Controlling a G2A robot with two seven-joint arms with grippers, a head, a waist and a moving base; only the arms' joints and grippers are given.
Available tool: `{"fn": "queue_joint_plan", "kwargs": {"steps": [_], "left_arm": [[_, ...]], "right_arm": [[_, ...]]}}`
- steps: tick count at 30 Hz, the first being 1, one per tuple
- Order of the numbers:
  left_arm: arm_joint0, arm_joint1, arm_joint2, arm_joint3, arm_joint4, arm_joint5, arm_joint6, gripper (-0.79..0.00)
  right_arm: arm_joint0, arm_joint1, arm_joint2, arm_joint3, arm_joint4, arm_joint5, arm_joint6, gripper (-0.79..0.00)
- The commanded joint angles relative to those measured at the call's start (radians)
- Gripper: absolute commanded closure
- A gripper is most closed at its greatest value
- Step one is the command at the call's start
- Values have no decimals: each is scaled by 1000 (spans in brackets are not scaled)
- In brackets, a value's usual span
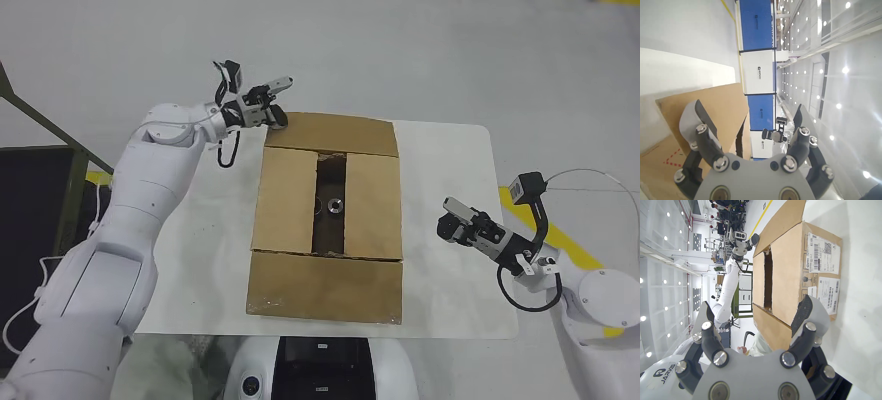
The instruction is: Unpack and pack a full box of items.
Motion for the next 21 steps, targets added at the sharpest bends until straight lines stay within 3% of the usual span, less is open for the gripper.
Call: {"fn": "queue_joint_plan", "kwargs": {"steps": [1,21], "left_arm": [[-5,-4,9,16,24,3,17,-785],[-12,-10,4,90,89,5,-7,-785]], "right_arm": [[0,0,0,0,0,0,0,-785],[0,0,0,0,0,0,0,-785]]}}
